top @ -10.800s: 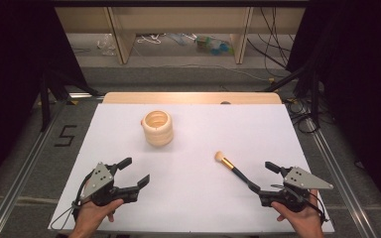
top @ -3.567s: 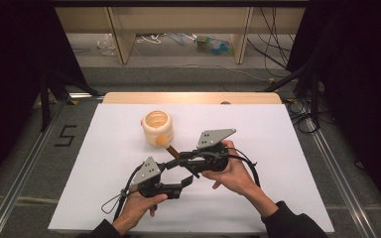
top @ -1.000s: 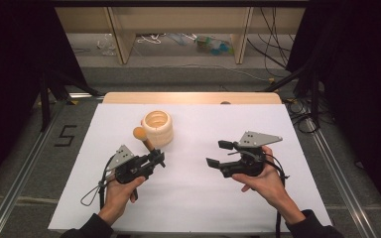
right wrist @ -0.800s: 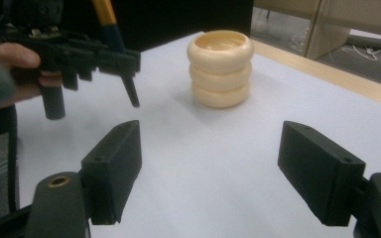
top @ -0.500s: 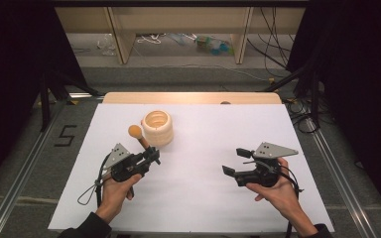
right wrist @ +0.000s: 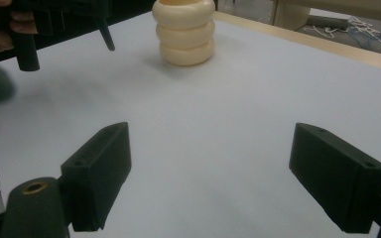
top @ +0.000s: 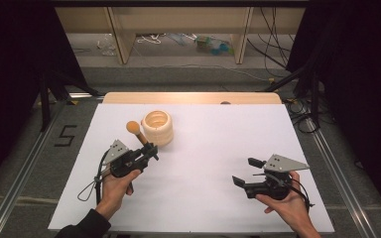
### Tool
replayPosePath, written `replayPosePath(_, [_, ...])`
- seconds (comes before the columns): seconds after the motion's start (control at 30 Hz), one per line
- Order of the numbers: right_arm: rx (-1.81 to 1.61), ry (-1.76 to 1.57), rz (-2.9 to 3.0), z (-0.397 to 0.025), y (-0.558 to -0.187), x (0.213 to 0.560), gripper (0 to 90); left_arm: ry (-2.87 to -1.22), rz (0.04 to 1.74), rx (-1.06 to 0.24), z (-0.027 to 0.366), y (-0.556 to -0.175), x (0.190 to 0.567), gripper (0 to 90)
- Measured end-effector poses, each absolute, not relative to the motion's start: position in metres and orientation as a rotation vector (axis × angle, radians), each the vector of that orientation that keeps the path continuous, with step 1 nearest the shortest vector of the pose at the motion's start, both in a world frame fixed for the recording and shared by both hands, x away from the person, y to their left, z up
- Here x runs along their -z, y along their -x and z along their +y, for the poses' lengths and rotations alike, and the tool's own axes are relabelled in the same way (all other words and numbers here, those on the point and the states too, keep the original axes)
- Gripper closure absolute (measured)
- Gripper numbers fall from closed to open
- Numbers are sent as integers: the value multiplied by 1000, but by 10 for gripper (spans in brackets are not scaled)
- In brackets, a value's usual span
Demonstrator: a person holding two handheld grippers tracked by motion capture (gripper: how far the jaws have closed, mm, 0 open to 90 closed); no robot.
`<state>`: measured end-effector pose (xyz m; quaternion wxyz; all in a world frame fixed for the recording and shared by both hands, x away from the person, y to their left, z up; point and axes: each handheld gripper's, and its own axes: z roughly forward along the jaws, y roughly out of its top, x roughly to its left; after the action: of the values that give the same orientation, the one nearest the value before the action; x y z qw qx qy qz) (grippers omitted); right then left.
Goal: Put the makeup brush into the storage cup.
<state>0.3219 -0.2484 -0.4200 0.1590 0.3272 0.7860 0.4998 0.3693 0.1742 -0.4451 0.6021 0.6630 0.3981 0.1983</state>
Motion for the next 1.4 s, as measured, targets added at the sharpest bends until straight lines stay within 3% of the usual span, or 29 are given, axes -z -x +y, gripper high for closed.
replayPosePath(1.4, [-1364, -961, 2239, -268, -308, 435, 189, -1571, 974, -547, 174, -447, 387, 750])
